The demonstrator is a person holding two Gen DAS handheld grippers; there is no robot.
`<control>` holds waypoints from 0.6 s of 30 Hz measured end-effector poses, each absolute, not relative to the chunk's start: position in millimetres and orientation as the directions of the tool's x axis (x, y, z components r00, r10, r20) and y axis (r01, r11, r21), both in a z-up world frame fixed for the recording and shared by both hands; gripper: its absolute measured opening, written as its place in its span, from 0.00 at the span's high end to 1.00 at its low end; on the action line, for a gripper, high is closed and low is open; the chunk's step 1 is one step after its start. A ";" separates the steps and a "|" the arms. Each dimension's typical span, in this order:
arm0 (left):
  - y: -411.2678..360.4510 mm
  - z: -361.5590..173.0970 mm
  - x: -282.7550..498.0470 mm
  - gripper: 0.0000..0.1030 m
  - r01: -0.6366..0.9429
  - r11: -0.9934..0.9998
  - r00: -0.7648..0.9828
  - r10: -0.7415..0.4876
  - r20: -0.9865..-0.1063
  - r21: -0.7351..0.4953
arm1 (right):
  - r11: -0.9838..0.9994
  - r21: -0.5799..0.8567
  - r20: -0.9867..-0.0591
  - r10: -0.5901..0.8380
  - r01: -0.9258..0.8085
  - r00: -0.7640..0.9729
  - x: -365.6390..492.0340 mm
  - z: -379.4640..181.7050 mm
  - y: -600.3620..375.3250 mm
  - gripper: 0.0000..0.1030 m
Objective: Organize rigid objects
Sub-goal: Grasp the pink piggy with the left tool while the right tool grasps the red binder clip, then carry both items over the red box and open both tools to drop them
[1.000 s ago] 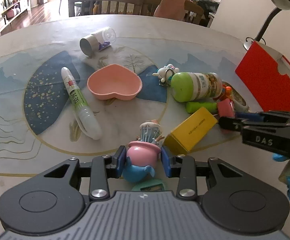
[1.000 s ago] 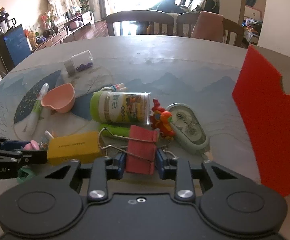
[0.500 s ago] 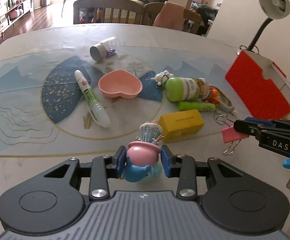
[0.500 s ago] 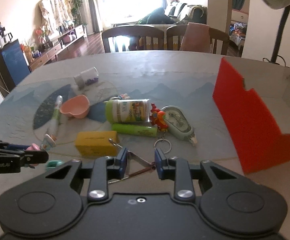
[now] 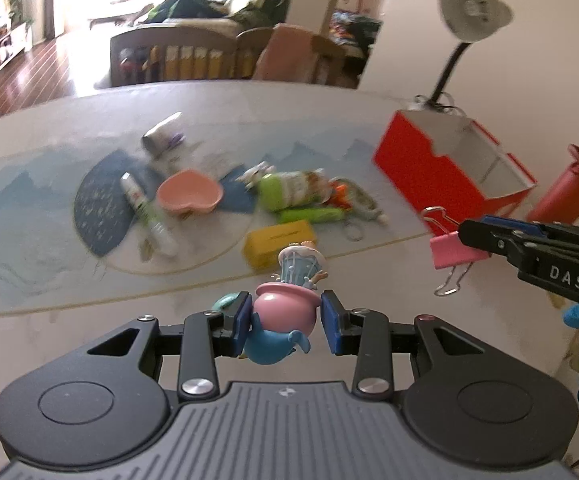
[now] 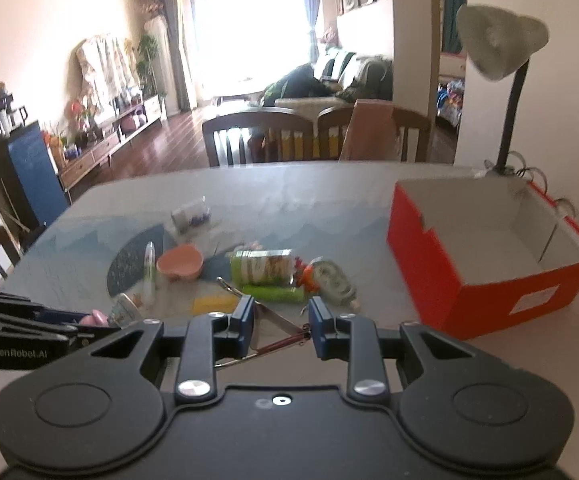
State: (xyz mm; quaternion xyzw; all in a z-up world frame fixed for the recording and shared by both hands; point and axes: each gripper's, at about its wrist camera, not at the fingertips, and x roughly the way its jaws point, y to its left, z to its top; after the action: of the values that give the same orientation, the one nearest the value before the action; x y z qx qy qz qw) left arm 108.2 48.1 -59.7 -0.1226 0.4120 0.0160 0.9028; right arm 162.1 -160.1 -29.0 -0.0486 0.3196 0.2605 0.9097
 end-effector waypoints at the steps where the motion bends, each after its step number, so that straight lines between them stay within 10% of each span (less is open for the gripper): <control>1: 44.7 -55.1 108.4 0.65 -0.117 0.971 0.666 -0.077 -0.742 -0.206 | 0.860 0.076 -0.597 0.445 -0.505 0.668 162.6 -23.6 -163.5 0.73; 18: -44.1 -15.4 237.2 0.65 -0.022 0.982 0.694 -0.119 -0.711 -0.186 | 0.896 0.023 -0.557 0.381 -0.444 0.738 271.3 -7.5 -246.6 0.73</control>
State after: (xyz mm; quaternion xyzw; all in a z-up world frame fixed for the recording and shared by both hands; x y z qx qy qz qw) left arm 237.2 -44.1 -15.4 -0.0903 0.3906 -0.0265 0.9158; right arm 271.3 -246.6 -7.5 -0.0556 0.2860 0.2216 0.9306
